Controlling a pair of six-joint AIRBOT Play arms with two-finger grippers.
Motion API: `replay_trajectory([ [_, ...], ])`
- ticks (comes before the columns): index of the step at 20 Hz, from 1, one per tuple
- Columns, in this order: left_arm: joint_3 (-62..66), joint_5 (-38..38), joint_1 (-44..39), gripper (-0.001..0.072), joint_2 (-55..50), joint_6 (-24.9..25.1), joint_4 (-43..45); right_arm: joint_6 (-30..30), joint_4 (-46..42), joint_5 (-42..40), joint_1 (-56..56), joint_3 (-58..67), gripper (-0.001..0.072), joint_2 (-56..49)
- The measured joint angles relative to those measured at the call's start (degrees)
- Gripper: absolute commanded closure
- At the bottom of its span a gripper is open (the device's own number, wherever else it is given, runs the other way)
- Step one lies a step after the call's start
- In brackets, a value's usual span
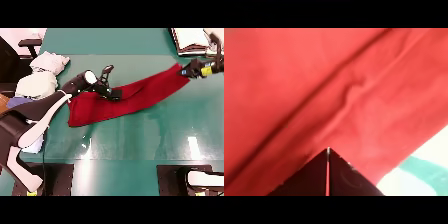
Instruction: Fold the shirts.
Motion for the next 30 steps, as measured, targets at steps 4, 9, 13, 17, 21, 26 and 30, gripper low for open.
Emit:
replay_trajectory([
  [4, 3.9, 0.6, -1.9, 0.0685, -3.6, -0.6, -1.4, 2.6, 0.0, 0.5, 7.2, 5.6, 0.0695, 2.8],
  [9, 5.6, 2.6, -2.6, 0.0686, -5.8, -1.6, -2.4, 4.2, 0.1, -0.5, 16.6, 8.2, 0.0695, 3.7],
  [13, 8.3, 0.9, -0.7, 0.0686, -5.3, -2.1, -0.6, 4.5, 0.0, -3.3, 22.3, 8.6, 0.0695, 3.8],
  [17, 11.6, -5.2, 7.6, 0.0685, 2.3, -2.9, 7.3, 4.5, 2.9, -8.2, 28.6, 8.7, 0.0694, 2.3],
  [21, 13.6, -10.6, 19.5, 0.0685, 14.6, -3.2, 15.2, 1.2, 8.5, -14.5, 38.9, 10.2, 0.0434, -4.5],
  [26, 14.3, -15.1, 31.4, 0.0684, 27.0, -3.4, 20.2, -3.0, 10.7, -16.4, 50.1, 19.1, 0.0161, -18.2],
  [30, 14.3, -18.9, 35.0, 0.0685, 30.5, -2.5, 21.6, -2.4, 9.7, -10.6, 49.4, 21.7, 0.0186, -22.6],
])
